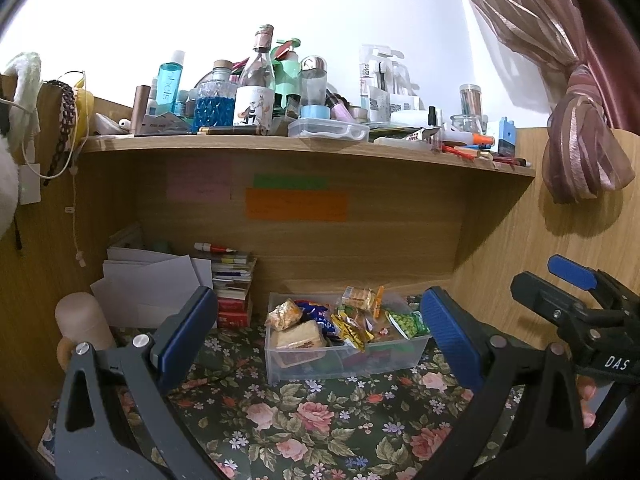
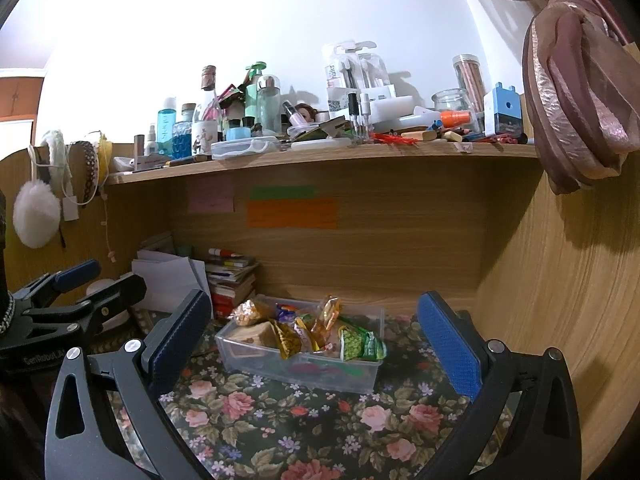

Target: Organize snacks

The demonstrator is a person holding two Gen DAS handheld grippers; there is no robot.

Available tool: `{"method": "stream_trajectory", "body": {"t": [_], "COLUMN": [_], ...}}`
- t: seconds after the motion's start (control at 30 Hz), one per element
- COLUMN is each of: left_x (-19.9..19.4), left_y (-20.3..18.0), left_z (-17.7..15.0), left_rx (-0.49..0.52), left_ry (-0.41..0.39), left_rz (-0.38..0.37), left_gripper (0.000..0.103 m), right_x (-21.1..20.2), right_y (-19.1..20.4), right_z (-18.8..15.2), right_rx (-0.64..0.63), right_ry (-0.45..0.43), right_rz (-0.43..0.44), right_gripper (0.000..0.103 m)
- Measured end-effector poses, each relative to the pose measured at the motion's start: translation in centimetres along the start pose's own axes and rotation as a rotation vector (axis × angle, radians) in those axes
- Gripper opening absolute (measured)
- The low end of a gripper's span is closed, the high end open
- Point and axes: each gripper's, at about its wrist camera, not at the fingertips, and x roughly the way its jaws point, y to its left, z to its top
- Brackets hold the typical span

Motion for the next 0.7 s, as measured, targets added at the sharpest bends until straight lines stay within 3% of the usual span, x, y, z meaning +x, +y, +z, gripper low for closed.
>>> {"method": "stream_trajectory", "body": {"t": [0.7], "left_x": [-0.12], "left_y": [-0.44], "left_z": [-0.18], "left_rx": [-0.002], "left_ry": [0.0], "left_rz": [-0.005], "left_gripper": [0.103], "right_x": [-0.04], "right_y": [0.2], "right_z": [0.03], "right_rx": [0.009], "right_ry": [-0.006], "right_rz": [-0.005], "right_gripper": [0.103]}}
